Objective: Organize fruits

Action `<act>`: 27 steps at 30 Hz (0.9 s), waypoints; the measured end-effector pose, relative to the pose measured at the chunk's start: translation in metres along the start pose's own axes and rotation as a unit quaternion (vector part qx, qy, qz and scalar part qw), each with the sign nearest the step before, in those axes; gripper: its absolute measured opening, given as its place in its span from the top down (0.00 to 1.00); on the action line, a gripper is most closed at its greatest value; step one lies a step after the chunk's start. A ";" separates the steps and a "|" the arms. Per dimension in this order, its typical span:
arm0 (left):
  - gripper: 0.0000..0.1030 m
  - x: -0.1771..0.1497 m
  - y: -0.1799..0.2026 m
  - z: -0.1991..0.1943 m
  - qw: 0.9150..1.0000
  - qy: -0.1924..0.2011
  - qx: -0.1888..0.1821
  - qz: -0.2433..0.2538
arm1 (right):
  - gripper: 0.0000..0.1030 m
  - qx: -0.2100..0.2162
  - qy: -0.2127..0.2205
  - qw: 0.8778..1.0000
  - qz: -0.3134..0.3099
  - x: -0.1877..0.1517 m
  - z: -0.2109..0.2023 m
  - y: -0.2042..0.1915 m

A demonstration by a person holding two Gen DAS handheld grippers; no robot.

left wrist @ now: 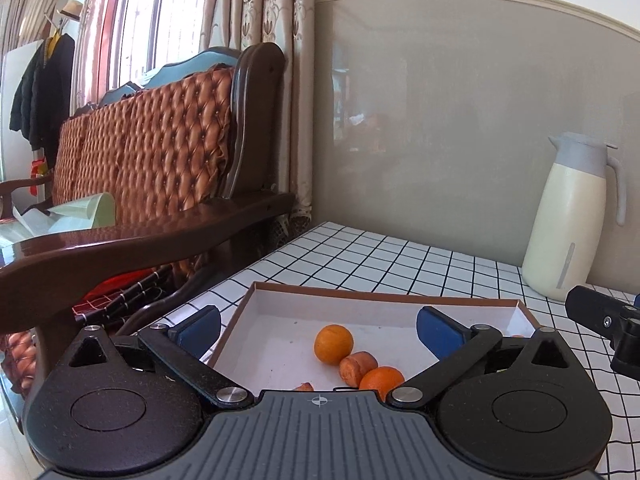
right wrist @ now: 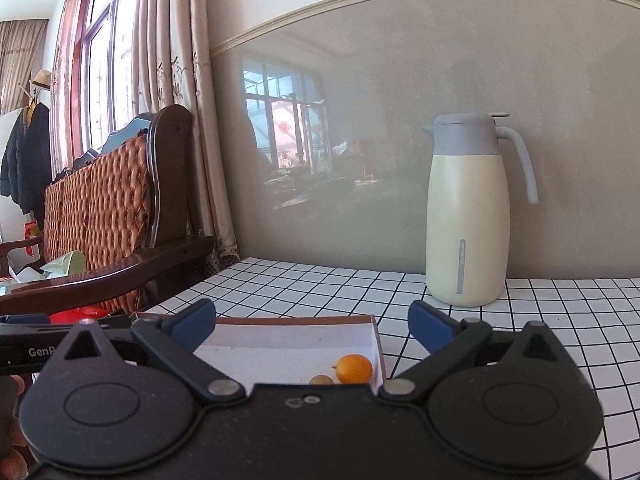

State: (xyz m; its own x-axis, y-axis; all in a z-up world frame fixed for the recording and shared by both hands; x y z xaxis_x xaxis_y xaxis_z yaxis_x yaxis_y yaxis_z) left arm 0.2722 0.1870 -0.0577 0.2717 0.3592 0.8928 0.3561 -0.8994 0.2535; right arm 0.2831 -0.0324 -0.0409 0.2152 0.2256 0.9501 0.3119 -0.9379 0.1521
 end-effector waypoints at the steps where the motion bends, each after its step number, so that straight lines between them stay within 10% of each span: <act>1: 0.00 0.000 -0.001 -0.003 1.000 -0.001 0.001 -0.001 | 0.06 0.001 -0.001 1.000 0.000 0.000 -0.003 0.001; 27: 0.00 -0.018 -0.018 -0.189 1.000 0.006 -0.005 0.018 | 0.06 0.023 0.008 1.000 0.000 0.004 -0.174 -0.008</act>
State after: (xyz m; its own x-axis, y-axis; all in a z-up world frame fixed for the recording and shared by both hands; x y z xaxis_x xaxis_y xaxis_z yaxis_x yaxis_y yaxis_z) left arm 0.0923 0.1495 -0.0075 0.2730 0.3242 0.9057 0.3368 -0.9141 0.2257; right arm 0.1205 -0.0697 0.0090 0.1998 0.2218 0.9544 0.3536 -0.9247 0.1409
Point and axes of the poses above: each gripper's, at about its wrist camera, not at the fingertips, and z roughly the way its jaws point, y to its right, x to its top, the point moved 6 cm from there along z, roughly the way its jaws point, and after that the axes turned 15 degrees about -z, right-handed, at the moved point
